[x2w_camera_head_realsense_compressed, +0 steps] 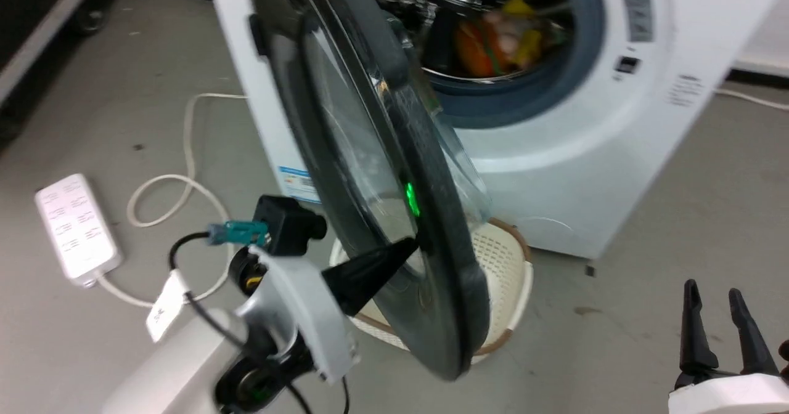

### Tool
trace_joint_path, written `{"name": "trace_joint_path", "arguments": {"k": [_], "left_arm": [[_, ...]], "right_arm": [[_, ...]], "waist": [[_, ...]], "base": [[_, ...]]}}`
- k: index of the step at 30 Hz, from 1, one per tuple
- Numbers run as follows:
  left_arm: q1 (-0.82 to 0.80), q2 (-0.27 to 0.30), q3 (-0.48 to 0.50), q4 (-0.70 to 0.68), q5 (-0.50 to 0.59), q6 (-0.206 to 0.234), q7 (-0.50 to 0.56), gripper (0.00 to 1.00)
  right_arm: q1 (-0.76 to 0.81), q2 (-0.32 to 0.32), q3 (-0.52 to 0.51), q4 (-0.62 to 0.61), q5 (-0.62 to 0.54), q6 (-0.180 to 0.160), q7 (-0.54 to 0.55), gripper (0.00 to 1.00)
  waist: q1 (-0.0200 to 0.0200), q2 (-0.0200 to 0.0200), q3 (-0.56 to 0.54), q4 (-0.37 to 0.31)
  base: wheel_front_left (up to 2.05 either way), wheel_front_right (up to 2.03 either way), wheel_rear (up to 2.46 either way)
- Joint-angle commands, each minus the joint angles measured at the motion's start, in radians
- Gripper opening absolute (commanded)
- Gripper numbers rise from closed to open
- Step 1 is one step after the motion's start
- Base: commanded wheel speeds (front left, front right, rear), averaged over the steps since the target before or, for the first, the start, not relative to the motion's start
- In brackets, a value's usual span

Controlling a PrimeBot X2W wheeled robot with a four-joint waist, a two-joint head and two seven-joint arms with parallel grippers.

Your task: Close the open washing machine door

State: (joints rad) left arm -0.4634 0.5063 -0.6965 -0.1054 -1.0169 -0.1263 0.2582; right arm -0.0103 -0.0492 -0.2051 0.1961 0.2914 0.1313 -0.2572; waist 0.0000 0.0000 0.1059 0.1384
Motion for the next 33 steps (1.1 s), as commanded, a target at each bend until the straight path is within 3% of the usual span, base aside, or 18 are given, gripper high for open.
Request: {"name": "trace_joint_path", "arguments": {"k": [1,6,12,22,27,33], "left_arm": [[-0.026,-0.021,-0.009,0.023,0.018,-0.004,-0.021,0.0],[-0.102,-0.108,-0.02,0.173,0.096,0.009,-0.103,0.0],[-0.207,-0.204,-0.015,0.357,0.19,0.071,-0.198,0.0],[-0.374,-0.286,0.02,0.615,0.262,0.133,-0.313,0.0],[-0.433,-0.314,0.035,0.699,0.253,0.124,-0.337,0.0],[-0.427,-0.325,0.05,0.725,0.193,0.07,-0.31,0.0]], "right_arm": [[-0.016,-0.001,0.0,-0.005,0.008,-0.001,-0.004,1.0],[-0.028,-0.001,0.004,-0.013,0.023,-0.001,-0.004,1.0],[-0.052,-0.001,0.022,-0.018,0.039,-0.001,-0.004,1.0],[-0.093,-0.001,0.067,-0.023,0.07,-0.001,-0.004,1.0],[-0.1,-0.001,0.075,-0.022,0.077,-0.001,-0.004,1.0],[-0.079,-0.001,0.068,-0.012,0.07,-0.001,-0.005,1.0]], "waist": [[0.0,0.0,0.02,-0.05],[0.0,0.0,0.049,-0.12],[0.0,0.0,0.084,-0.197],[0.0,0.0,0.134,-0.285],[0.0,0.0,0.138,-0.292],[0.0,0.0,0.081,-0.257]], "base": [[0.0,0.0,0.0],[0.0,0.0,0.0],[0.0,0.0,0.0],[0.0,0.0,0.0],[0.0,0.0,0.0],[0.0,0.0,0.0]]}}
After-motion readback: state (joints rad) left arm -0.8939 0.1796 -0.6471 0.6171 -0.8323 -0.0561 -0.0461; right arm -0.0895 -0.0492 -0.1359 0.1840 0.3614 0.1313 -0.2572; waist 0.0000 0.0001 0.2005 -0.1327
